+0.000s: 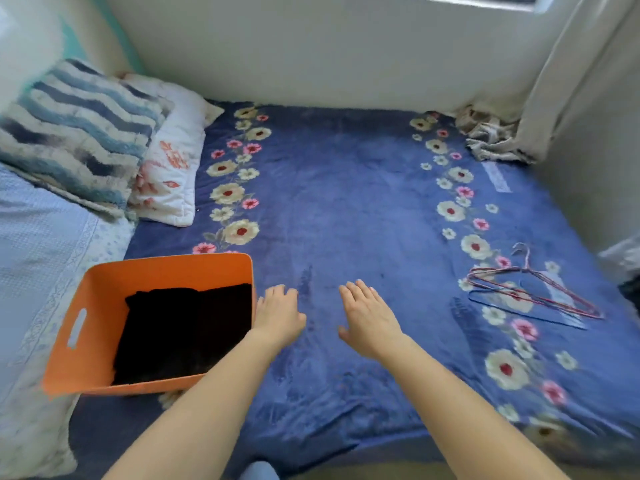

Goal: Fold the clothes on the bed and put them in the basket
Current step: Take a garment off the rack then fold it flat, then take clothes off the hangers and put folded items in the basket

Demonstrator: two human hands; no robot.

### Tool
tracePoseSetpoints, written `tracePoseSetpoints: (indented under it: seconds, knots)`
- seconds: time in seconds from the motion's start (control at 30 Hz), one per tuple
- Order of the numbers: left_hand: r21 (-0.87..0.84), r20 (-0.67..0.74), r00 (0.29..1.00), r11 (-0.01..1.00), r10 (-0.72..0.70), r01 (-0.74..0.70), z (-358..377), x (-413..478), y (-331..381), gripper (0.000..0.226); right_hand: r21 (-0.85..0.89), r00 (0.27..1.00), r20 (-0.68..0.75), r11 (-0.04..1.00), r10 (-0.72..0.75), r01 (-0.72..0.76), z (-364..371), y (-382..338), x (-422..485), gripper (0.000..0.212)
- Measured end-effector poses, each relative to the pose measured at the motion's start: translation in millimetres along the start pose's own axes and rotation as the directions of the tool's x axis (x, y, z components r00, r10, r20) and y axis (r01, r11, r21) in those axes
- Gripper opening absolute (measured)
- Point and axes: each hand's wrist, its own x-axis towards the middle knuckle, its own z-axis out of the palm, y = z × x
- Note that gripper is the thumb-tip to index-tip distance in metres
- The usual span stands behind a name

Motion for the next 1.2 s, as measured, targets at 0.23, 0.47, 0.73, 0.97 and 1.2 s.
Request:
tracePoseSetpoints:
  seconds: [0.23, 0.47, 0.73, 0.97, 1.2]
  knots:
    - [0.058, 0.045, 0.934, 0.932, 0.355, -0.358, 39.7, -48.1, 229.2, 0.042, 0.043, 0.936, -0.073, 0.939, 0.344, -0.342, -5.8, 173.4, -161.3, 0.071]
    - [0.184, 0.09, 0.742, 0.721, 0.664, -0.668, 54.3, -81.7, 432.0, 0.039, 0.11, 0.776, -0.117, 0.784, 0.62, -0.61, -21.3, 319.7, -307.3, 0.064]
    - [0.266, 0.066, 0.521, 0.489, 0.851, -0.831, 53.3, -94.1, 653.7, 0.041, 0.172, 0.593, -0.211, 0.627, 0.777, -0.76, -56.2, 477.2, -400.6, 0.063]
    - [0.162, -0.017, 0.299, 0.297, 0.954, -0.941, 67.5, -102.3, 852.4, 0.047, 0.256, 0.382, -0.369, 0.488, 0.847, -0.834, -91.4, 642.4, -473.0, 0.054]
    - [0.024, -0.131, 0.115, 0.119, 0.985, -0.993, 85.7, -141.1, 1013.2, 0.037, 0.253, 0.175, -0.569, 0.373, 0.804, -0.893, -124.8, 771.2, -593.4, 0.055]
